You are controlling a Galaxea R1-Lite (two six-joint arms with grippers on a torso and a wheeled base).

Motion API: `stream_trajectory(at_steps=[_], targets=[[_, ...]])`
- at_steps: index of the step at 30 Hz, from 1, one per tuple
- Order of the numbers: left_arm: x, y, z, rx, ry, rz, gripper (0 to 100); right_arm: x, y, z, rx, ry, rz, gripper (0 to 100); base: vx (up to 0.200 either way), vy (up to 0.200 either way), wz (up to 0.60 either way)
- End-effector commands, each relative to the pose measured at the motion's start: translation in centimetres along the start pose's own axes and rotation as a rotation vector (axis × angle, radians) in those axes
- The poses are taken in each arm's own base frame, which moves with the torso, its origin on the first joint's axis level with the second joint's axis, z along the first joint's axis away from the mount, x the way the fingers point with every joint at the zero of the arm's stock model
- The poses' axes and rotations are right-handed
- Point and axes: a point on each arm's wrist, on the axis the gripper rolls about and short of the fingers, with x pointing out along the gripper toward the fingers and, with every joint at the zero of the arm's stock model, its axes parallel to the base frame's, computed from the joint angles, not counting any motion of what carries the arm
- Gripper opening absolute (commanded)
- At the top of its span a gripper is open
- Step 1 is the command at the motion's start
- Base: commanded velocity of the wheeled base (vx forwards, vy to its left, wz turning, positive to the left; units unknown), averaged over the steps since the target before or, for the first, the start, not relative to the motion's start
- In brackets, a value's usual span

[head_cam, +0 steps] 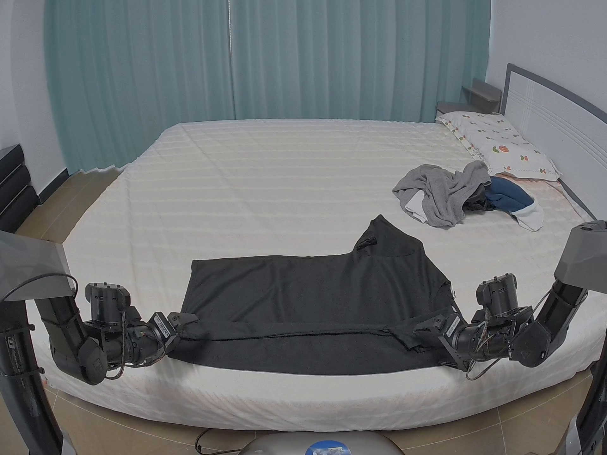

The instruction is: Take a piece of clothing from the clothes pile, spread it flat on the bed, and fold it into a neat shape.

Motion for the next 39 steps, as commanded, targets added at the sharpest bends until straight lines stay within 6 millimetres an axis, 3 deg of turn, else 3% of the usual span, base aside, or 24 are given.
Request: stream_trajectory(at_steps=[1,7,16,22,39], targets=[[0.1,0.1,0.0,-0.003,0.004,0.003,100,0.4,-0.3,0.0,0.007,0.004,-0.013,100,0.0,0.0,0.0],[0.2,0.1,-0.1,-0.001,0.005,0.005,100,0.2,0.2,0.5,0.062,-0.038,0.04,100,0.0,0.0,0.0],[0.2,0.1,-0.1,-0.001,0.005,0.005,100,-2.0,0.7,0.4,0.06,-0.059,0.097,100,0.0,0.0,0.0],[0.2,0.1,-0.1,-0.001,0.005,0.005,100,-0.3,-0.1,0.3,0.064,-0.046,0.056,100,0.0,0.0,0.0],[0.2,0.1,0.0,0.002,0.003,0.003,100,2.2,-1.3,0.2,0.041,-0.111,0.017,100,0.0,0.0,0.0]])
